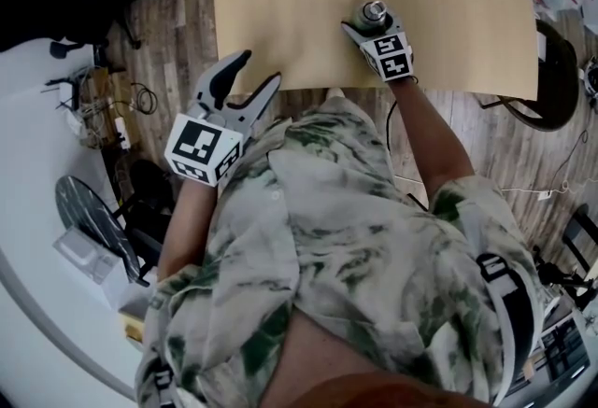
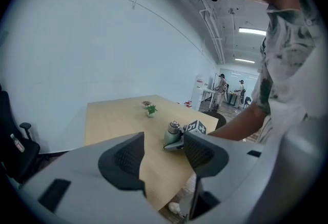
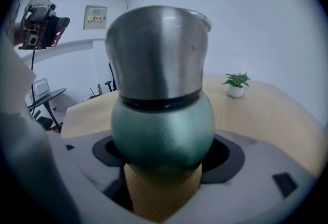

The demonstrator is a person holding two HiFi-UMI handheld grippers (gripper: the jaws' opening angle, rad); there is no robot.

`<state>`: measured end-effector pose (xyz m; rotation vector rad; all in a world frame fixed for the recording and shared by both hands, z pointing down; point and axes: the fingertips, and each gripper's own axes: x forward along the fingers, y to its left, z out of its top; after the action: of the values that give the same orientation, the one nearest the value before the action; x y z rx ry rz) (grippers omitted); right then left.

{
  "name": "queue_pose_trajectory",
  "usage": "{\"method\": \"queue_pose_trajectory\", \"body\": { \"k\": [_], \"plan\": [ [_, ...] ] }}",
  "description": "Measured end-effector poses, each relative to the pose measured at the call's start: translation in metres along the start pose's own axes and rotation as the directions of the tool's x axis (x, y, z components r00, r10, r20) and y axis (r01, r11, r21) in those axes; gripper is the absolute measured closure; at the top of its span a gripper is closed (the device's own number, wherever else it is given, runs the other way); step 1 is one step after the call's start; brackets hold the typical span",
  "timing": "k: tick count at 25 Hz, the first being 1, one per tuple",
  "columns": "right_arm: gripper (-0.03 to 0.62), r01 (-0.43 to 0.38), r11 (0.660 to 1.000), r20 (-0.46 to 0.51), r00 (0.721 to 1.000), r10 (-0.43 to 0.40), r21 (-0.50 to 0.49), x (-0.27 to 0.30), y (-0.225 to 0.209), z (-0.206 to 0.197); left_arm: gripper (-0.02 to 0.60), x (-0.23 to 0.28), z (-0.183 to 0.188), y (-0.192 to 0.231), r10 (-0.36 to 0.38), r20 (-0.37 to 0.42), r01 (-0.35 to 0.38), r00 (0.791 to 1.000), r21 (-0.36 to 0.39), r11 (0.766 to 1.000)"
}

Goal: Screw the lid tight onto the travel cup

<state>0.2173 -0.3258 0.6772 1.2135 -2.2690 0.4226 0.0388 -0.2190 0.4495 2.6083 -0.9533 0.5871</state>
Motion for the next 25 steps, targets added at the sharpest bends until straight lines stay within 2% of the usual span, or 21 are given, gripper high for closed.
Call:
{"method": "queue_pose_trajectory", "body": {
  "k": [7, 16, 25],
  "plan": [
    [0.194, -0.004, 0.999, 0.008, 1.000, 0.004, -0.034, -0.009, 0.014, 0.021, 0.331, -0.019, -0.004, 0.009, 0.018, 0.034, -0.017, 0.999, -0.004, 1.000],
    [0.194, -0.048, 0.996, -0.005, 0.999, 0.047, -0.079, -0.034, 0.060, 0.063, 0.330, -0.061, -0.007, 0.014, 0.032, 0.095, -0.032, 0.995, -0.006, 0.999],
    [0.194, -0.151, 0.983, -0.017, 0.989, 0.150, -0.103, -0.068, 0.129, 0.121, 0.330, -0.109, -0.013, 0.022, 0.052, 0.140, -0.054, 0.989, 0.004, 0.999]
  ]
}}
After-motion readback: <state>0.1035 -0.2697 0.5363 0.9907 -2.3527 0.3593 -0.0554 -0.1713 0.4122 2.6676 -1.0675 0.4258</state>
